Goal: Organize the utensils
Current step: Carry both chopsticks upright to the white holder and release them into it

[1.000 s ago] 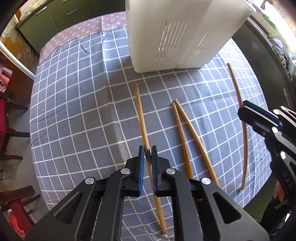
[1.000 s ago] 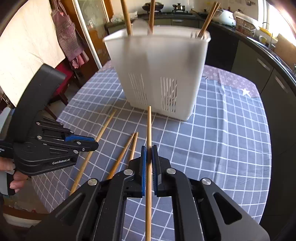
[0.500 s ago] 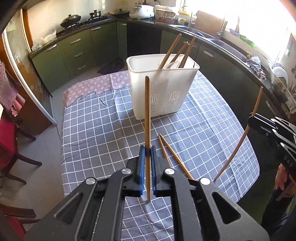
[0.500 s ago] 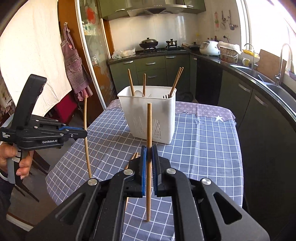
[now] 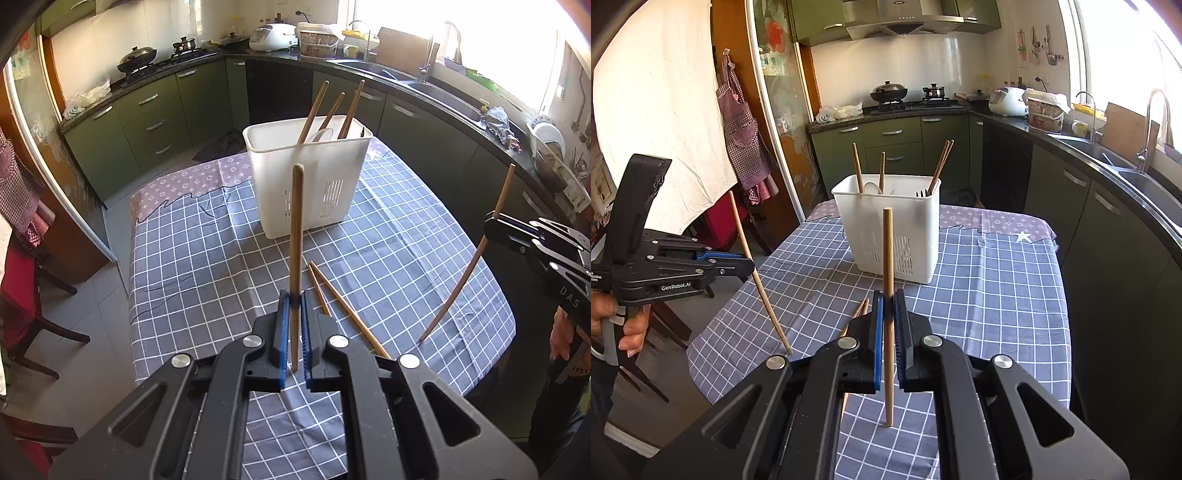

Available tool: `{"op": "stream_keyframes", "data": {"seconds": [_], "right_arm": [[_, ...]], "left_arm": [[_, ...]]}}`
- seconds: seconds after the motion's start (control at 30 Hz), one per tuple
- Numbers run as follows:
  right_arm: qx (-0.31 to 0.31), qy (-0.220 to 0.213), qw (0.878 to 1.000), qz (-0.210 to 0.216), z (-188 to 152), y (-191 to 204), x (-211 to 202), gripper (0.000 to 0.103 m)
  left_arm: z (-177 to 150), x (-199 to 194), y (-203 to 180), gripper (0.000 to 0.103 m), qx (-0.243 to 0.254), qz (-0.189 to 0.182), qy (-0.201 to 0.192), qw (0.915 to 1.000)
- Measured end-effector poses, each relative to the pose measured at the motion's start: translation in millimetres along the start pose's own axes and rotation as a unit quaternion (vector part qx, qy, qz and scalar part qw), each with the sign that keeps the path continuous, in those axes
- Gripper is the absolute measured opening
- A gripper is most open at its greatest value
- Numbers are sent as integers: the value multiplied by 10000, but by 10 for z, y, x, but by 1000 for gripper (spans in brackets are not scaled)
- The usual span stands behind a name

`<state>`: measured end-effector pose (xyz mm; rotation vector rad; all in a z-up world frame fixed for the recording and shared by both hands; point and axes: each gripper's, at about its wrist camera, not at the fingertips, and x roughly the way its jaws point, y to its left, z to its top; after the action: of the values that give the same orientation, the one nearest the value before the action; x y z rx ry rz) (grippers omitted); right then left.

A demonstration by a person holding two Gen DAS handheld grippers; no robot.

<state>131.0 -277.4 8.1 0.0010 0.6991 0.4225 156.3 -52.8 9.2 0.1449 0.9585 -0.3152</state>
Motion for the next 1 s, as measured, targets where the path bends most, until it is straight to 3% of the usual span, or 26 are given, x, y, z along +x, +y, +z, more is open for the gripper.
{"op": "stream_keyframes", "data": {"seconds": [0.4, 0.67, 1.0], "right_arm": [[-64, -97, 9998, 143, 349, 77, 128, 7], [-84, -299, 9991, 277, 827, 97, 92, 7], [-70, -975, 9948, 285, 1696, 33, -250, 7]], "left_arm": [[233, -27, 64, 6, -10, -110, -36, 9999], [584, -167, 114, 6, 2, -221, -144, 9997], [1347, -832, 172, 6, 66, -51, -872, 9962]]}}
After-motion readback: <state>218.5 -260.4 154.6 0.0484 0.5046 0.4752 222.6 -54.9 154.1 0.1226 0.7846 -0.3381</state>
